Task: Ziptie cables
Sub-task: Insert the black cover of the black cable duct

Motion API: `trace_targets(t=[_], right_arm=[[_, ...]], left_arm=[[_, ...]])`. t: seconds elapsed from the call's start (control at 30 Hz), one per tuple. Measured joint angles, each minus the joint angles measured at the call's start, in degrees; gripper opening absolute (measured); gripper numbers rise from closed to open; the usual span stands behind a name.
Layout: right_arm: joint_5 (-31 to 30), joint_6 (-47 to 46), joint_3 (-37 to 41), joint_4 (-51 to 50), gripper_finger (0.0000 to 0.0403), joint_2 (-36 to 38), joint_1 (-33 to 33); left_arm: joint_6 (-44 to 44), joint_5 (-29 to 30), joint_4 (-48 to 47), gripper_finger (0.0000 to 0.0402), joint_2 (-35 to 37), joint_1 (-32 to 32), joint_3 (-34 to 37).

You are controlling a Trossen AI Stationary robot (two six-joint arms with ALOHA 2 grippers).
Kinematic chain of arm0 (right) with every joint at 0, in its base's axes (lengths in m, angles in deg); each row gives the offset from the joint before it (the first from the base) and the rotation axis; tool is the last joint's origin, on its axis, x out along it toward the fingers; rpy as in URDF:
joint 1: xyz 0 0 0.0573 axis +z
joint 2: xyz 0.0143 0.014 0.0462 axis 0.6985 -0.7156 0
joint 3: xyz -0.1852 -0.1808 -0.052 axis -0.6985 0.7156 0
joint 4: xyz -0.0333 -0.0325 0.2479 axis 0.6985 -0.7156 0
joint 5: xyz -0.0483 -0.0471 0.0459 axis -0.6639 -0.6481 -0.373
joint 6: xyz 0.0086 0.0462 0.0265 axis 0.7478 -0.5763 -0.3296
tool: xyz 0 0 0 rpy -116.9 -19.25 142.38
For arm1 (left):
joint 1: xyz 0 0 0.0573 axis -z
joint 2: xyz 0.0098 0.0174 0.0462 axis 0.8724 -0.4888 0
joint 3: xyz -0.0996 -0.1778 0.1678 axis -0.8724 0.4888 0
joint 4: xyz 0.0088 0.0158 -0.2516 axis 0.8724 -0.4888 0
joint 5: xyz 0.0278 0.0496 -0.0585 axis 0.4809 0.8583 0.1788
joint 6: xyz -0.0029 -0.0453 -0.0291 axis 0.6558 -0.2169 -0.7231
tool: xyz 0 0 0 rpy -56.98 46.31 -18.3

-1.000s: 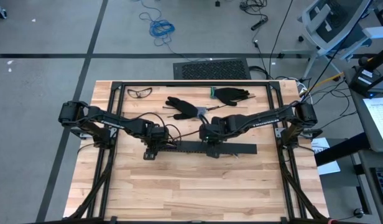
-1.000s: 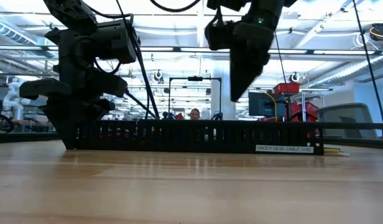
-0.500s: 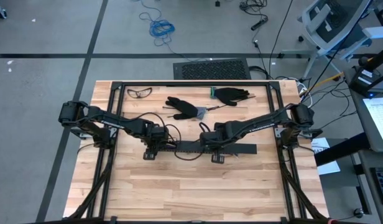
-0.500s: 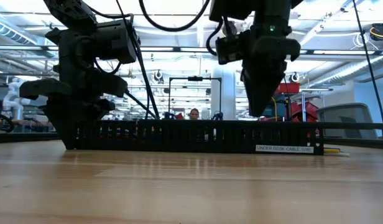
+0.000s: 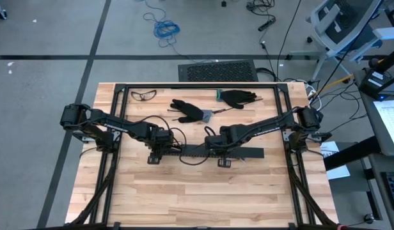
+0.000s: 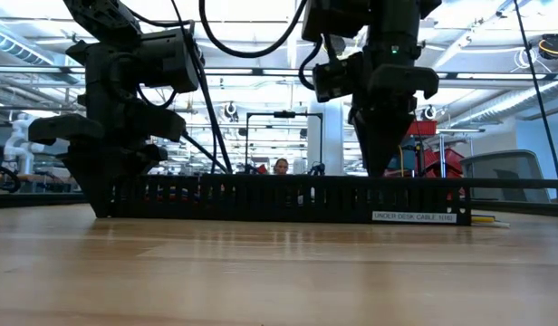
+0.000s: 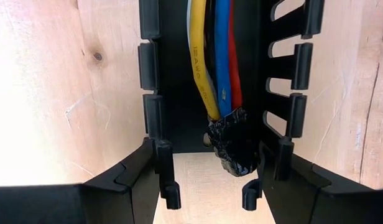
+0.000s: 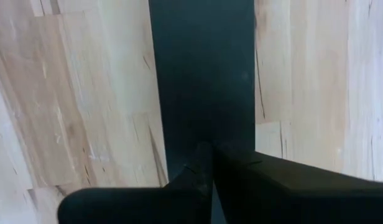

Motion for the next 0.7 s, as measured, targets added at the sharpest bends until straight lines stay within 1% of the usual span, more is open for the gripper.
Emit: trace_targets(t=[0.2, 0.4, 0.7], right_arm=[[-0.1, 0.0, 0.1, 2.4, 0.0000, -0.1, -0.1], [-0.2, -0.4, 0.3, 7.7, 0.0000, -0.1, -0.4], [-0.4, -4.2, 4.7, 14.2, 0.0000, 0.3, -0.5]], left_arm=[[0.0, -0.4, 0.0, 0.0231, 0.0, 0.0, 0.0], [0.0, -0.5, 0.2, 0.0231, 0.0, 0.0, 0.0], [-0.1, -0.7, 0.8, 0.0231, 0.0, 0.0, 0.0]])
